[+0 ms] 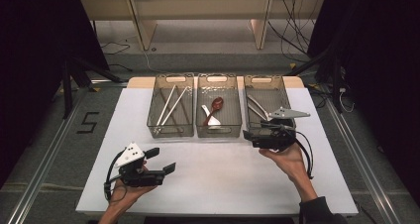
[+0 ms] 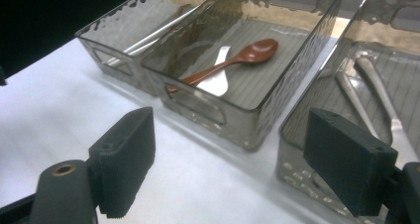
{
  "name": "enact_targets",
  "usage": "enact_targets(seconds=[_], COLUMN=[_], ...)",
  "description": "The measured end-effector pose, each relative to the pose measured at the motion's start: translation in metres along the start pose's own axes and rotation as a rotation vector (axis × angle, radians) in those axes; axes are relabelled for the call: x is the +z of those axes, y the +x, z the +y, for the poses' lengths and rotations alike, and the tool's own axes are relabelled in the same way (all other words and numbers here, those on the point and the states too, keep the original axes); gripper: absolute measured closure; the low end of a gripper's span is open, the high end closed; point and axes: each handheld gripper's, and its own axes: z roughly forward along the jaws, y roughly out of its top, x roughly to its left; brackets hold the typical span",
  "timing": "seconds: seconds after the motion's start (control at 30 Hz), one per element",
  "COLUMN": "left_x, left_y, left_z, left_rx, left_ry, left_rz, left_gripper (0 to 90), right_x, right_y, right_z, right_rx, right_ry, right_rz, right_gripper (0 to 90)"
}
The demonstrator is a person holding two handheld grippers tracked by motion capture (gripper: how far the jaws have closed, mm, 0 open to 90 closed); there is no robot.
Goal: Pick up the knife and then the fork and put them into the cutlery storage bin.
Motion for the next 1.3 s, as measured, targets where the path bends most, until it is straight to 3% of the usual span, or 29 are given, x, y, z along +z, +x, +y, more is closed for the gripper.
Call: enact_targets(seconds=[0.53, 1.3], left_x=[0.002, -0.001], left_y=[-0.001, 0.001], left_z=[0.0, -0.002], left_rx=[-0.004, -0.016], left_ry=[0.002, 0.001], left_rz=[-0.009, -0.019], left_gripper=[16.6, 16.6], right_x=[-0.008, -0.021], right_y=[0.013, 0.028], right_z=[-0.037, -0.071], right_rx=[-0.004, -0.027], right_ry=[-0.049, -0.07], right_rz=[0.047, 0.04], right_gripper=[20.8, 20.5])
